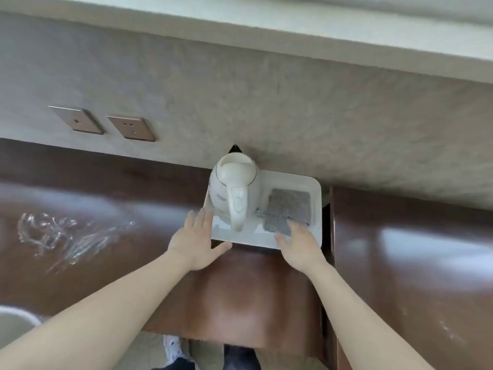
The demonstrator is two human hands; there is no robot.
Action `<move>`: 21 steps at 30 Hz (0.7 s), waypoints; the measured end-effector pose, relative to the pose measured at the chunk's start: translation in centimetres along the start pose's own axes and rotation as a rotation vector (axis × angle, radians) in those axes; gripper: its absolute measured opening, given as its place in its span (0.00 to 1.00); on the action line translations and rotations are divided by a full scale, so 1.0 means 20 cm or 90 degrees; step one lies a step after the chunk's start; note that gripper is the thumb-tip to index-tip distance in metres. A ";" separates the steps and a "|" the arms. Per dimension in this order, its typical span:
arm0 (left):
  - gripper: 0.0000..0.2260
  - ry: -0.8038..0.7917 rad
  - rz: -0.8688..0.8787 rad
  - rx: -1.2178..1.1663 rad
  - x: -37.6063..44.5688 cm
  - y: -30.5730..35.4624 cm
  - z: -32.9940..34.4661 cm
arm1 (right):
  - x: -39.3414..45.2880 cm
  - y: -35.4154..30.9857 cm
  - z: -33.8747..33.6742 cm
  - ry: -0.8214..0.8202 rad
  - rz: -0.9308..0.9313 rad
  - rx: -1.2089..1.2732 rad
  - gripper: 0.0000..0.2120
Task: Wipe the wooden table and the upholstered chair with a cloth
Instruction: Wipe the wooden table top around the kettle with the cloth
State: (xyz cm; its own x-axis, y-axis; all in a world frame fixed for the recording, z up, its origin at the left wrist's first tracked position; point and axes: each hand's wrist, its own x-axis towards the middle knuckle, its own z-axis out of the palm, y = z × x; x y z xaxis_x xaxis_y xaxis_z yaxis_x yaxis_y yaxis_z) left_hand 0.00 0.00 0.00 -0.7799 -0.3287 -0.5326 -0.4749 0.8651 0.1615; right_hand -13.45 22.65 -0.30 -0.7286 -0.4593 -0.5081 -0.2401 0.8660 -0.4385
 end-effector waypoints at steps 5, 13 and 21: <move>0.56 -0.024 -0.024 0.033 0.17 -0.03 0.05 | 0.18 0.00 0.01 -0.007 0.019 -0.008 0.32; 0.68 0.044 -0.031 -0.056 0.37 -0.06 0.19 | 0.48 0.01 0.10 0.043 0.051 -0.136 0.47; 0.69 0.111 -0.008 -0.057 0.41 -0.08 0.26 | 0.60 0.02 0.25 0.070 0.132 -0.178 0.52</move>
State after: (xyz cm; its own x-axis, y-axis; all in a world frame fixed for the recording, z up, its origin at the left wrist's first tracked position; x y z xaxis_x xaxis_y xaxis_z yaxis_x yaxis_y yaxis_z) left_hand -3.42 -2.13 -8.95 -0.8291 -0.4063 -0.3841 -0.5130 0.8259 0.2338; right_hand -18.99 16.56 -10.28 -0.8411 -0.2578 -0.4755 -0.2355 0.9660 -0.1072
